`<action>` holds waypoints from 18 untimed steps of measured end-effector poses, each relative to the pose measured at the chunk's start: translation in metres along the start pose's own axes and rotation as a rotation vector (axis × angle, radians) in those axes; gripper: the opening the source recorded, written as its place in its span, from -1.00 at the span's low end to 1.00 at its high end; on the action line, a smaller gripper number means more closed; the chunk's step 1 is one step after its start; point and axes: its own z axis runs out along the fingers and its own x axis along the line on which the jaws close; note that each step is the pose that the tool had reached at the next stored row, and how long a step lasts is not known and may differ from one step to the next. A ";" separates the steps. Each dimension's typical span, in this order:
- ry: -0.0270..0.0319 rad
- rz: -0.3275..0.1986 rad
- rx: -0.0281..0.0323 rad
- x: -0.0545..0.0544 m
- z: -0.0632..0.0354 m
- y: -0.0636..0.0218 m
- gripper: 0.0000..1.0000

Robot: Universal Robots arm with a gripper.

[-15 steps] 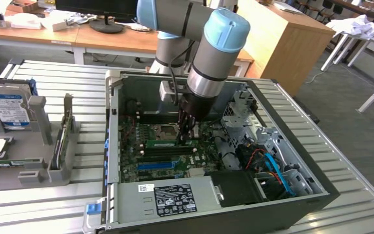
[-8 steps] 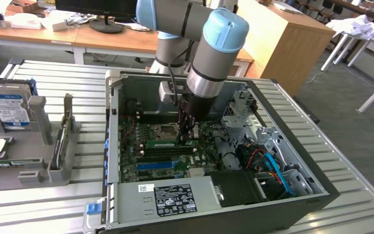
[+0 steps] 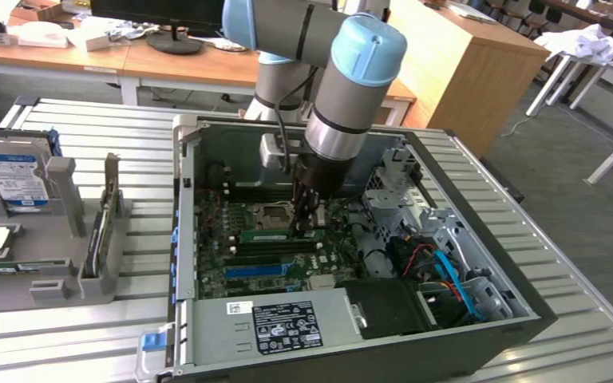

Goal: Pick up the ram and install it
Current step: 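Insert the ram into the slot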

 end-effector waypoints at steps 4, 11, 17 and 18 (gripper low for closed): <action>0.0001 -0.001 0.0011 0.000 0.0000 0.0005 -0.76; -0.0003 0.000 0.0017 0.002 0.0006 0.0010 -0.76; 0.0003 -0.001 0.0031 0.002 0.0037 0.0009 -0.76; 0.0003 -0.001 0.0032 0.002 0.0037 0.0009 -0.76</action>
